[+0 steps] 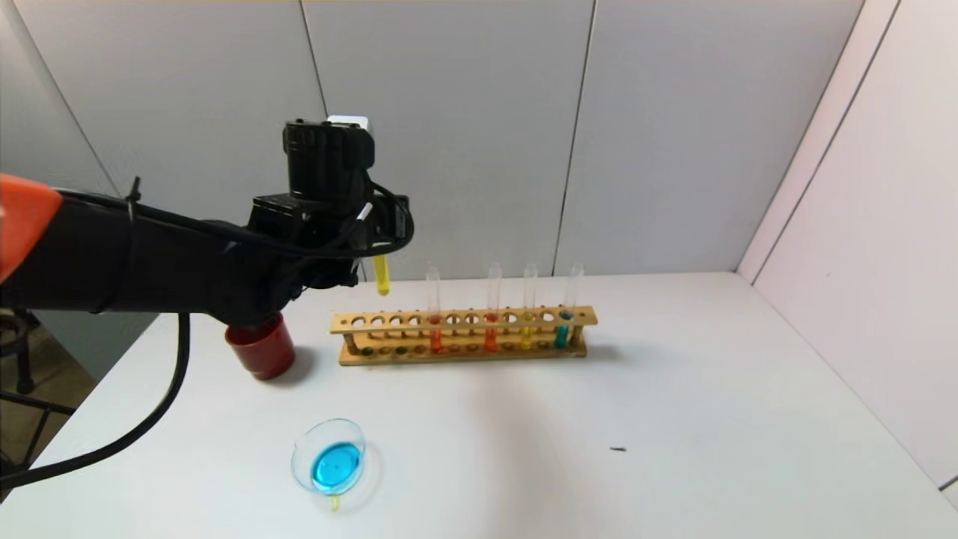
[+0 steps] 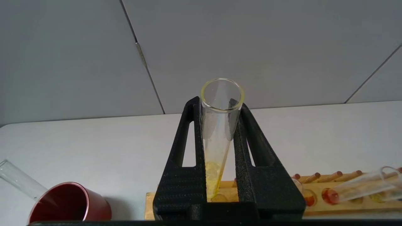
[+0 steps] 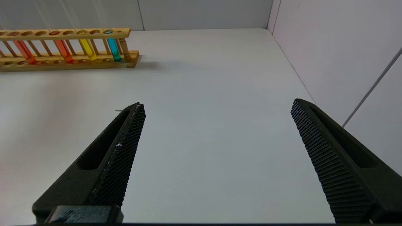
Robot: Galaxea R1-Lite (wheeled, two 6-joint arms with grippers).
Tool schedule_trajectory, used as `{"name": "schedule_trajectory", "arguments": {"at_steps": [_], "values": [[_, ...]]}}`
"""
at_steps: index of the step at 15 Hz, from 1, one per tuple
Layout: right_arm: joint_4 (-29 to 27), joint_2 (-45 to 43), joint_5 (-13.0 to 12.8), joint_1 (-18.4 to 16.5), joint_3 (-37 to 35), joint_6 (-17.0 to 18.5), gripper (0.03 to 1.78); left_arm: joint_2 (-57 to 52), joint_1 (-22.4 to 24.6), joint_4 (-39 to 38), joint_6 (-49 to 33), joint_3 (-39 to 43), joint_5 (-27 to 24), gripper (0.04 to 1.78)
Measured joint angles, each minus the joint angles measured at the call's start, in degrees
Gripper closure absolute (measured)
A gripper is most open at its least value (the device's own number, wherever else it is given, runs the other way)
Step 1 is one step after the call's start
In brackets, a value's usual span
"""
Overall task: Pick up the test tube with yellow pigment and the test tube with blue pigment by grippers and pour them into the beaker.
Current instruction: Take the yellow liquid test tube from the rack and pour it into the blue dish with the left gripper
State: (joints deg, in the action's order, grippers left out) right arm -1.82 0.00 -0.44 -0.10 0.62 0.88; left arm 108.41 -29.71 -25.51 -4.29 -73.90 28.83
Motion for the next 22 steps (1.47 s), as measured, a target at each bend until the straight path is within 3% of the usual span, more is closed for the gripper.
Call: {"name": "schedule_trajectory", "arguments": {"at_steps": [9,16,22], "values": [[0.0,0.0,0.0,0.0,0.0,0.0,0.11,-15.31,-1.07,14.34,-0.3,4.56,2.01,1.51],[0.0,0.0,0.0,0.0,0.0,0.0,0.11,-28.95,-1.32,25.08,0.0,15.06,3.83,1.51],[-0.02,0.0,0.0,0.0,0.01,0.0,0.11,-36.94,-0.99,26.15,3.19,28.84,4.18,1.51]]}}
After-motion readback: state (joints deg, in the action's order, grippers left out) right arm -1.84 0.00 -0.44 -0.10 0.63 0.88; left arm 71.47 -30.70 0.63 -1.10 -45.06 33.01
